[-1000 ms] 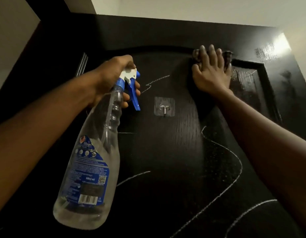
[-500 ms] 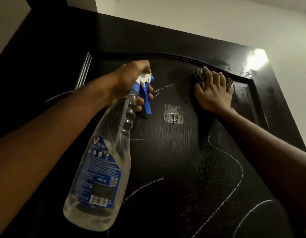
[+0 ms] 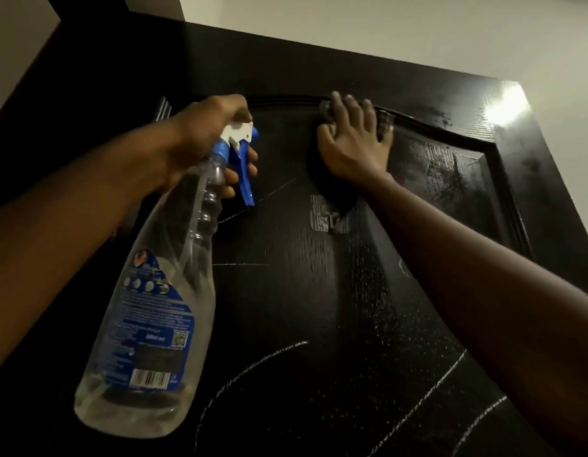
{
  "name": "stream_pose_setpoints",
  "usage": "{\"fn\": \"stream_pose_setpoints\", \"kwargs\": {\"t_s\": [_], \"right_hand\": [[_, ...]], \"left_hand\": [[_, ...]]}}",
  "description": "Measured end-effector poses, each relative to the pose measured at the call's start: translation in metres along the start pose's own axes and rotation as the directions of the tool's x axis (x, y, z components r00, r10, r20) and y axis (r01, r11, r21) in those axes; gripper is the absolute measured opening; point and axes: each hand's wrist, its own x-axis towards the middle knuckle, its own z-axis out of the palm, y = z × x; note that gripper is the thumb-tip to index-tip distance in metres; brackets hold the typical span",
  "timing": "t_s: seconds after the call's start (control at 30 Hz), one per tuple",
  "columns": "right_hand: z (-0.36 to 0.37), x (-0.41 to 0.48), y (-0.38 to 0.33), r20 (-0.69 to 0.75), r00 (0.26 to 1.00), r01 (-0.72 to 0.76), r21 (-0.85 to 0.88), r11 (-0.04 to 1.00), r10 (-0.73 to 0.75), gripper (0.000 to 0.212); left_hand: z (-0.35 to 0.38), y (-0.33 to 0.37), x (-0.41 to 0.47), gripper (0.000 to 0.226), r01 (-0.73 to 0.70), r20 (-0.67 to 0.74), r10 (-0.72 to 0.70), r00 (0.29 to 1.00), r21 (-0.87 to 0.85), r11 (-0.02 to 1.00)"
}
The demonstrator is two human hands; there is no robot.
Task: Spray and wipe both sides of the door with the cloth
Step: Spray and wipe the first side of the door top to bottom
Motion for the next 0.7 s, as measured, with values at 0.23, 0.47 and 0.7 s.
{"fn": "stream_pose_setpoints", "kwargs": {"t_s": [0.23,0.47,0.7], "right_hand": [[0.004,-0.043,-0.012,0.235,0.758,0.628,-0.009,0.778,-0.609,0.063],[-0.011,0.019,0.022,0.056,0.998,0.018,-0.044,0.999,-0.015,0.064],[0.020,-0.013,-0.075,0.175,0.857,0.503,-0.075,0.861,-0.485,0.065]], "left_hand": [[-0.028,-0.004,-0.011,0.049,0.011,-0.035,-0.011,0.999,0.016,1.000],[-0.044,-0.020,-0.018,0.048,0.049,-0.039,-0.048,0.998,0.014,0.999],[-0.074,-0.035,-0.015,0.048,0.026,0.015,-0.025,1.000,-0.012,1.000]]}}
